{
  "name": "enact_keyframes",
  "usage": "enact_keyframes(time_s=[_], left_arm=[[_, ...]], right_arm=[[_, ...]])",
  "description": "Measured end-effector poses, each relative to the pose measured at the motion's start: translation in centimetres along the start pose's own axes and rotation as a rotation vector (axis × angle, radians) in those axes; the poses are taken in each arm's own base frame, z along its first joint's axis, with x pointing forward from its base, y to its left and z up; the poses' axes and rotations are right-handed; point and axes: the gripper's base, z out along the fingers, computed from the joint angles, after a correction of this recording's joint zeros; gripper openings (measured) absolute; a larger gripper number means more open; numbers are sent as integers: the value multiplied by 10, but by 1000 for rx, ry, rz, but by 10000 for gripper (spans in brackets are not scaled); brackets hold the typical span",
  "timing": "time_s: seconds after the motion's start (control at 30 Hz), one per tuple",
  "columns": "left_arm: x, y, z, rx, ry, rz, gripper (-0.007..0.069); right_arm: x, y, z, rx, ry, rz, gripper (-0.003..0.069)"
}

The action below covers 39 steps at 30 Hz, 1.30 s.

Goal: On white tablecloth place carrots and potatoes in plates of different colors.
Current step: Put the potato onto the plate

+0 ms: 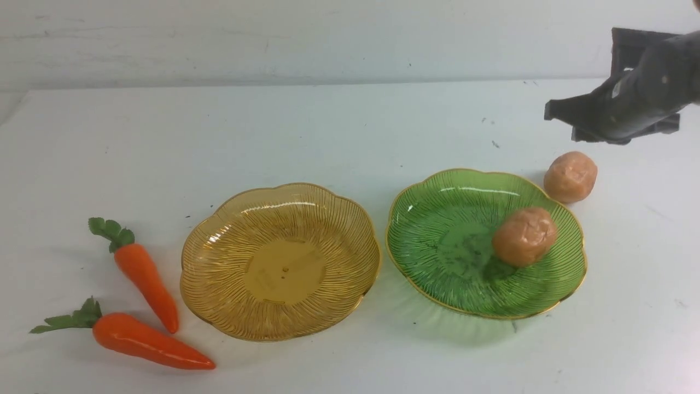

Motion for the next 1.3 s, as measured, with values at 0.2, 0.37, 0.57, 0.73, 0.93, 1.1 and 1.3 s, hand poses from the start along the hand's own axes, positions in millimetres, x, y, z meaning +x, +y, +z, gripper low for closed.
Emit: enact_keyframes(time_s=[0.2,0.37,0.57,0.73,0.93,1.1,1.3], left_arm=[[0,0,0,0,0,0,-3],[0,0,0,0,0,0,-3],[0,0,0,0,0,0,-3],[0,0,0,0,0,0,-3],[0,0,0,0,0,0,-3],[0,0,0,0,0,0,-3],[0,0,0,0,0,0,-3]], right_arm=[[14,-5,25,44,45,127,647],[31,-10,50,95,97,138,687],[44,-14,68,122,141,135,687],[43,-14,66,122,140,105,603],[28,-12,44,126,127,11,542],[1,-8,0,127,125,-43,542],[-5,4,-49,33,241,-138,542]])
